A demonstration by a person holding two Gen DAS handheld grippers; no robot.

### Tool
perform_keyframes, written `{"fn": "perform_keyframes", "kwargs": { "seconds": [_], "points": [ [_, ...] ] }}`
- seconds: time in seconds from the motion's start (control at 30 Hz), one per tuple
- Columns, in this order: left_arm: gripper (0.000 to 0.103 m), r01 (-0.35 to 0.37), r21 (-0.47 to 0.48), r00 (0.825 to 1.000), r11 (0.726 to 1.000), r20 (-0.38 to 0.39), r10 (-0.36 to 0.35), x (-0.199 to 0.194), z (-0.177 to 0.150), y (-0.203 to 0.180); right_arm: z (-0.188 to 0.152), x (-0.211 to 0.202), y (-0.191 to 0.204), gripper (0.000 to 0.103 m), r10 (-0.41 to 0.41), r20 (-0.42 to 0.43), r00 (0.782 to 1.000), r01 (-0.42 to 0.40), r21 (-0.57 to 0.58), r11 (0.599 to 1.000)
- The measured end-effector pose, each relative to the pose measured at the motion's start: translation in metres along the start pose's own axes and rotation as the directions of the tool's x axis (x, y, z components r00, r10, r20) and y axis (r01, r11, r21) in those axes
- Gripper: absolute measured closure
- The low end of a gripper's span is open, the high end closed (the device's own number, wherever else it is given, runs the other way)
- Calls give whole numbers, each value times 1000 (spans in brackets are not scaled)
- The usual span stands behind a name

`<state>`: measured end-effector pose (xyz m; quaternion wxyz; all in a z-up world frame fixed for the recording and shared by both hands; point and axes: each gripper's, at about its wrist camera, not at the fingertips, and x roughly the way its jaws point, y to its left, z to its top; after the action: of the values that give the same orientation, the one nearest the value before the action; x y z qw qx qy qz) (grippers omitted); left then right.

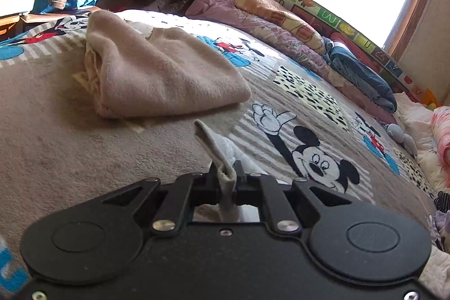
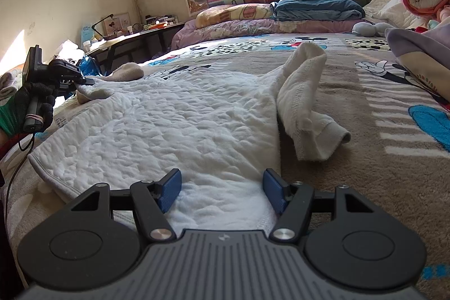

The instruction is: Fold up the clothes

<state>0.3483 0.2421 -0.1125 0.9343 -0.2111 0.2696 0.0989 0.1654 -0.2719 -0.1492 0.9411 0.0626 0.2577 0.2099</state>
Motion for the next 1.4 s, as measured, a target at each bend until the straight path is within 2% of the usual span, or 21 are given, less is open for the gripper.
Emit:
{"fn": "perform_keyframes", "kwargs": {
  "seconds": [0.1, 0.2, 0.23, 0.33, 0.37, 0.4, 0.5, 0.57, 0.6, 0.67, 0.73, 0.77, 0.83, 0.9, 0.97, 1.0, 1.03, 1.1, 1.17, 1.33, 1.4],
  "points": [
    [97, -99, 130, 994, 987, -25, 103, 12, -11, -9, 0, 0, -1, 39, 2, 1, 1000, -2, 3, 1000],
    [95, -148, 179, 987, 973, -29, 156, 20, -18, -12, 0, 0, -2, 39, 7, 2, 1000, -7, 9, 1000],
    [93, -159, 162, 986, 974, -30, 166, 20, -19, -10, 0, 0, -2, 39, 8, 2, 1000, -8, 10, 1000],
    [74, -205, 116, 978, 972, -25, 209, 15, -20, -6, 0, 0, -3, 39, 11, 3, 1000, -11, 15, 1000],
    [61, -228, 105, 973, 968, -18, 231, 11, -19, -5, 0, 0, -4, 39, 13, 3, 1000, -13, 16, 1000],
    [55, -252, 95, 967, 963, -8, 254, 6, -19, -5, 0, -1, -4, 39, 15, 4, 1000, -15, 18, 1000],
    [61, -343, 92, 938, 935, 79, 337, -18, -20, -12, 0, -1, -5, 39, 21, 6, 1000, -21, 24, 999],
    [61, -391, 120, 915, 913, 153, 372, -39, -29, -30, 0, -1, -6, 39, 25, 8, 1000, -25, 28, 999],
    [61, -380, 133, 918, 915, 174, 356, -46, -36, -39, 0, -1, -6, 38, 27, 8, 1000, -27, 30, 999],
    [61, -312, 179, 941, 933, 191, 278, -56, -51, -60, 0, -1, -6, 37, 29, 7, 1000, -29, 30, 999],
    [61, -187, 236, 976, 954, 154, 154, -51, -61, -74, 0, -1, -5, 37, 27, 3, 1000, -27, 26, 999],
    [60, -126, 259, 987, 958, 132, 94, -48, -66, -80, 0, 0, -3, 37, 22, 0, 1000, -22, 19, 1000],
    [59, -35, 254, 998, 967, 67, 19, -33, -69, -83, 1, 0, 0, 37, 11, -4, 1000, -11, 7, 1000],
    [58, -30, 217, 995, 976, -83, 50, -6, -71, -75, 1, 0, 2, 36, 1, -9, 1000, -1, -5, 1000],
    [59, -2, 153, 996, 988, -92, 16, -8, -66, -67, 1, 0, 3, 36, -6, -14, 1000, 6, -12, 1000],
    [64, -8, 133, 996, 991, -88, 20, -15, -64, -67, 1, 1, 4, 36, -8, -15, 1000, 8, -15, 1000],
    [65, -11, 113, 996, 994, -82, 21, -23, -61, -67, 2, 1, 3, 36, -7, -16, 1000, 7, -14, 1000],
    [64, 24, 54, 998, 998, -57, -20, -43, -63, -63, 2, 1, 1, 36, -1, -16, 1000, 1, -3, 1000],
    [64, 48, -10, 996, 999, -68, -49, -58, -66, -58, 2, 0, -1, 36, 5, -15, 1000, -4, 8, 1000],
    [64, 95, -52, 991, 994, -88, -99, -93, -91, -75, 4, -8, -1, 36, 0, -27, 1000, 1, 47, 999],
    [64, 136, -56, 986, 989, -89, -140, -110, -101, -84, 2, -20, -5, 31, -36, -4, 999, 36, 109, 993]
  ]
}}
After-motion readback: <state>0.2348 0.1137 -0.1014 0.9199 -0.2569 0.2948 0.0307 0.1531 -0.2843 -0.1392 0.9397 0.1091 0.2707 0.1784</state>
